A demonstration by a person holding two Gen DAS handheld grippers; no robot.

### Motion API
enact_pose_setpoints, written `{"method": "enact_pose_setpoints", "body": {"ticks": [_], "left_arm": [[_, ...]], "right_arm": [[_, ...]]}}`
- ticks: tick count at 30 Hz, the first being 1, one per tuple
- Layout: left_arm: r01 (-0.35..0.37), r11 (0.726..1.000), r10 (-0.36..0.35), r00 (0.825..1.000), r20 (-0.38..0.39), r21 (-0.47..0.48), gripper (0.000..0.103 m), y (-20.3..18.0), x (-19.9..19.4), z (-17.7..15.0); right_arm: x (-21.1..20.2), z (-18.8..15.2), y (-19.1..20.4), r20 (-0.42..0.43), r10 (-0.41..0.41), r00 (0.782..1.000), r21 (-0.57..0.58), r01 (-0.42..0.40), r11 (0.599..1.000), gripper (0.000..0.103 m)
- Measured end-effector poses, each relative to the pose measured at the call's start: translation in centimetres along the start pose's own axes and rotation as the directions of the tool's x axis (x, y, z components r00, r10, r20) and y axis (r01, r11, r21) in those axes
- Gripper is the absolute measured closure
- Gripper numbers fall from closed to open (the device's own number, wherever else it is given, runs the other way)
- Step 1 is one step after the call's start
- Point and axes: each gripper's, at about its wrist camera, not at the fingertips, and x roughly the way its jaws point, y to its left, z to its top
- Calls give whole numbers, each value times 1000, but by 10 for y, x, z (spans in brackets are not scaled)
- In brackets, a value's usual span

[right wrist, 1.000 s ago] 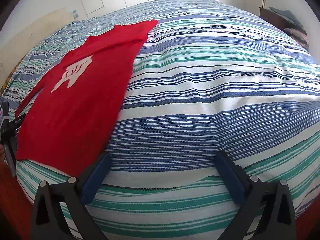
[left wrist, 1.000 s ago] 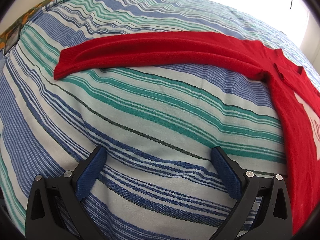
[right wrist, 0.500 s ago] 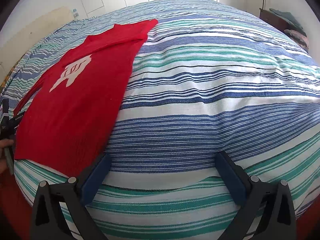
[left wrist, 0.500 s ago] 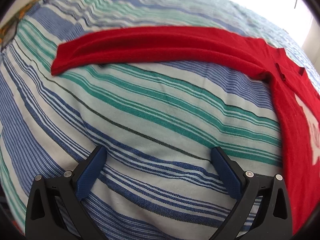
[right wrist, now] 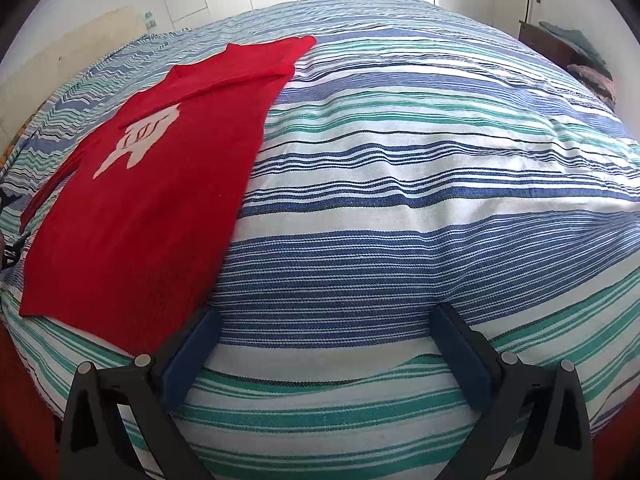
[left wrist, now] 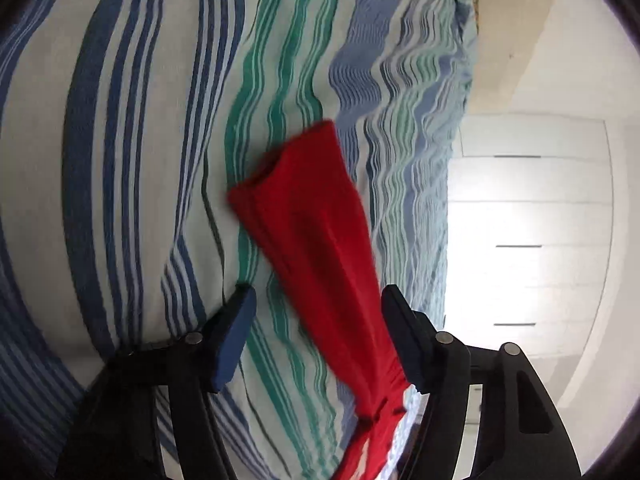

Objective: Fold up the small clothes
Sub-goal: 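Grasp the remaining sleeve cuff with the left gripper and lift it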

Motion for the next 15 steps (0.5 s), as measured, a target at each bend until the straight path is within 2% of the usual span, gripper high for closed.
{"method": "enact_pose_setpoints", "body": {"ticks": [2,4,5,7,10,11,13,15], "left_arm": [[-2,1000,2,1000,24,4,50,-3,6,15],[-21,1000,20,999,38,10,72,-7,12,25],[-26,1000,26,999,43,8,77,-6,13,28],[-40,999,39,998,59,17,94,-5,13,29],[-127,983,118,990,75,130,97,-25,9,23],[-154,967,140,987,85,201,97,-43,4,18],[-158,922,133,987,95,352,97,-94,5,1],[-124,844,94,992,84,522,97,-162,11,-33]], "right_arm": [[1,0,1,1,-9,1000,-4,9,1000,0],[3,1,3,2,-20,1000,-5,20,1000,0],[3,1,4,2,-23,1000,-2,23,1000,0],[5,2,4,3,-28,1000,6,28,1000,0],[6,4,5,6,-36,999,14,36,999,0],[6,4,5,7,-37,999,15,37,999,0],[6,4,5,11,-36,999,15,36,999,0],[5,3,5,14,-31,999,14,31,999,0]]}}
